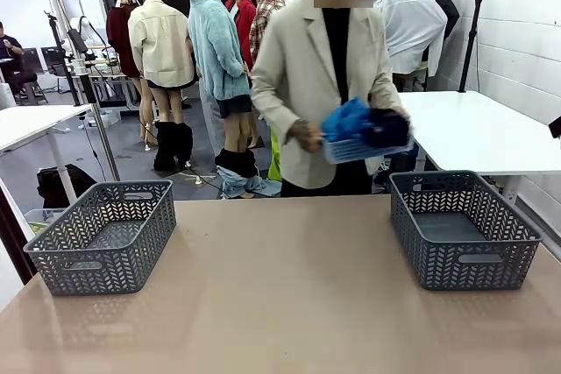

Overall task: Sort the tops and bottoms.
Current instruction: Lift clothes from the center of the table with your left hand.

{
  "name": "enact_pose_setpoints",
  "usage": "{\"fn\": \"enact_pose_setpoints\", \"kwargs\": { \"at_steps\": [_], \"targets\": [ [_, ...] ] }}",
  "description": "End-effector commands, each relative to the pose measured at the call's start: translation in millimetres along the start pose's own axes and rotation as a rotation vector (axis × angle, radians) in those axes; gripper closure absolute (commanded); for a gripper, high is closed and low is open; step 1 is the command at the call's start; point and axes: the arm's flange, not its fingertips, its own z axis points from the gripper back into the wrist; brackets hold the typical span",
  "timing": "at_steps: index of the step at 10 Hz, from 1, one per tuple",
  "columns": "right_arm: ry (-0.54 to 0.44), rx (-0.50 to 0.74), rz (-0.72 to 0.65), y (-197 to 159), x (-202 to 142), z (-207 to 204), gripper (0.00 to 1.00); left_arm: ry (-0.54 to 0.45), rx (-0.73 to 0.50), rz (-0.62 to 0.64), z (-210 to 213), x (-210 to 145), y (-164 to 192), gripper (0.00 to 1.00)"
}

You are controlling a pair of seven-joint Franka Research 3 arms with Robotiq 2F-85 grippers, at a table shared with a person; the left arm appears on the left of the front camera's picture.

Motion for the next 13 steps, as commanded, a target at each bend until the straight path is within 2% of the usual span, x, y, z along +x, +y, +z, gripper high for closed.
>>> {"fn": "enact_pose_setpoints", "kwargs": {
  "at_steps": [1,13],
  "targets": [
    [0.000,-0.001,0.017,1.0,0.3,0.3,0.00,-0.001,0.009,-0.009,-2.0,0.0,1.8,0.00],
    [0.000,-0.001,0.017,1.0,0.3,0.3,0.00,-0.001,0.009,-0.009,-2.0,0.0,1.8,0.00]
  ]
}}
